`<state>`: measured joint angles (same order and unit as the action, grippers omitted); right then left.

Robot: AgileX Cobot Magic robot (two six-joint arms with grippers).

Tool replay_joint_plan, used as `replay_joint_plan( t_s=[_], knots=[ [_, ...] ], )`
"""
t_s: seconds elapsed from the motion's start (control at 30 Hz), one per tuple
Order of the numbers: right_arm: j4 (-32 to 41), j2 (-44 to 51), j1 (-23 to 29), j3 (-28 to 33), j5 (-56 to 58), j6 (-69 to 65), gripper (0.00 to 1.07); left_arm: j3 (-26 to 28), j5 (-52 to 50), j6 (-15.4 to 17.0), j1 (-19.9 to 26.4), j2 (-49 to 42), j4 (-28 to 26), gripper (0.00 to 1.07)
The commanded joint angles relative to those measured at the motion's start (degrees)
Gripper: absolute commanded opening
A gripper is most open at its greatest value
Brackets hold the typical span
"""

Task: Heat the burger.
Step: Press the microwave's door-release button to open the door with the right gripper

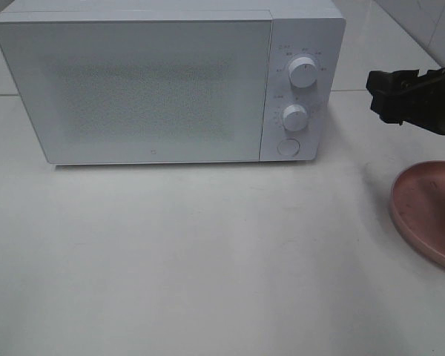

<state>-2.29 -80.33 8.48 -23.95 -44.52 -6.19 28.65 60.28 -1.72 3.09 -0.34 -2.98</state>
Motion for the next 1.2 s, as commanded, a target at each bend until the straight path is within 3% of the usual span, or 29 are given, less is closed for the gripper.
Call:
replay_joint_plan(
  t_s=[0.03, 0.23, 0.4, 0.57, 0.93, 1.2],
  knots=[
    [0.0, 0.1, -0.3, 1.9, -4.6, -0.2, 0.75, -0.2, -0.8, 0.2, -0.2, -1.2, 0.0, 0.98],
    [0.2, 0.1, 0.3, 3.3, -4.3, -0.1, 0.75, -0.2, -0.8, 0.2, -0.2, -1.2, 0.0, 0.98],
    [17.2, 0.1, 11.3, 5.8, -4.5, 12.7, 0.75, -0.2, -0.8, 0.2, -0.2, -1.2, 0.0, 0.98],
    [27.5, 0.1, 18.0, 5.8, -4.8, 19.7, 0.75, -0.2, -0.8, 0.2, -0.2, -1.2, 0.0, 0.98],
    [39.0, 0.1, 27.5, 5.8, -4.8, 26.1, 0.75, -0.2, -0.8, 0.2, -0.2, -1.2, 0.0, 0.98],
    [44.6, 0.1, 30.4, 5.8, -4.7, 28.7, 0.75, -0.2, -0.8, 0.2, -0.2, -1.2, 0.0, 0.98]
  ],
)
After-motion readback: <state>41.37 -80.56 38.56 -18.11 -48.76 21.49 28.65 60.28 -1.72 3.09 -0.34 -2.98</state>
